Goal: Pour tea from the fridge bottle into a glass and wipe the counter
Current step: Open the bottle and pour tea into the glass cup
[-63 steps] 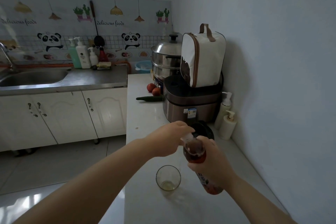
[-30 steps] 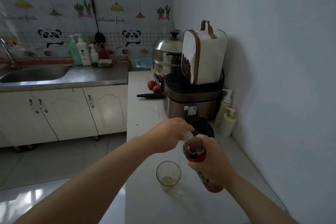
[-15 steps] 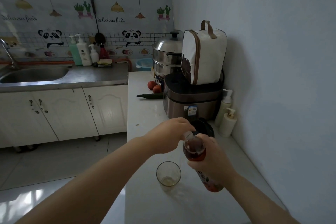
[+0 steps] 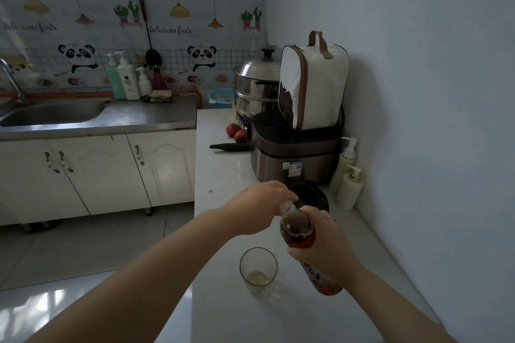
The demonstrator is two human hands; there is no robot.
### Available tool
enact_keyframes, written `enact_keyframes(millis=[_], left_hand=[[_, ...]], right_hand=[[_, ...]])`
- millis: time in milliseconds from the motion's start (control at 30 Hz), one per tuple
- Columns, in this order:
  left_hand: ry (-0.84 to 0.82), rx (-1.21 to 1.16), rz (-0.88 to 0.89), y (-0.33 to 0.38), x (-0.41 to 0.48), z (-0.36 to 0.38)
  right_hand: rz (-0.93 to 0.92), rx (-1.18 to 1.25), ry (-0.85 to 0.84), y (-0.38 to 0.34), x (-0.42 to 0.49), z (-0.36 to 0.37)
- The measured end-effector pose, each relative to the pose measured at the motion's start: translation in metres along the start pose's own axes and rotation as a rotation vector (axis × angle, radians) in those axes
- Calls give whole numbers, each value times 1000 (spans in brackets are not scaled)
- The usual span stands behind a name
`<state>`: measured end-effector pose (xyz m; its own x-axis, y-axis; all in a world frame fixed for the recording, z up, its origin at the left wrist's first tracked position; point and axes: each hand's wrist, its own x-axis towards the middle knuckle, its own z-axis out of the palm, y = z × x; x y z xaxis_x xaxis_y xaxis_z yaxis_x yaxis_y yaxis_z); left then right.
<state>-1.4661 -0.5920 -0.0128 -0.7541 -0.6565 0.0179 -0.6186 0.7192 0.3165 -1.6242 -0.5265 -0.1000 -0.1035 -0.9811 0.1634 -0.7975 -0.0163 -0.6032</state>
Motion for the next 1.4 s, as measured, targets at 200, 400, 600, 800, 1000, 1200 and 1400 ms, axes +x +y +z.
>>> enact_keyframes(millis=[200, 400, 600, 800, 1000, 1200, 1400], left_hand=[[-27, -6, -85, 1, 4, -3], [101, -154, -135, -7, 0, -3], [93, -140, -190, -28, -12, 5], [7, -111, -266, -46, -23, 26], [-52, -121, -317, -50, -32, 43], [-65, -129, -330, -53, -37, 51], [-58, -135, -330, -54, -38, 54]], right_hand=[[14, 20, -1, -3, 0, -2], [19, -3, -5, -1, 2, -2], [60, 3, -36, 4, -6, -4], [84, -89, -118, 18, -17, 0], [102, -193, -193, 32, -22, 8], [108, -341, -275, 38, -20, 13], [103, -401, -318, 37, -14, 14]])
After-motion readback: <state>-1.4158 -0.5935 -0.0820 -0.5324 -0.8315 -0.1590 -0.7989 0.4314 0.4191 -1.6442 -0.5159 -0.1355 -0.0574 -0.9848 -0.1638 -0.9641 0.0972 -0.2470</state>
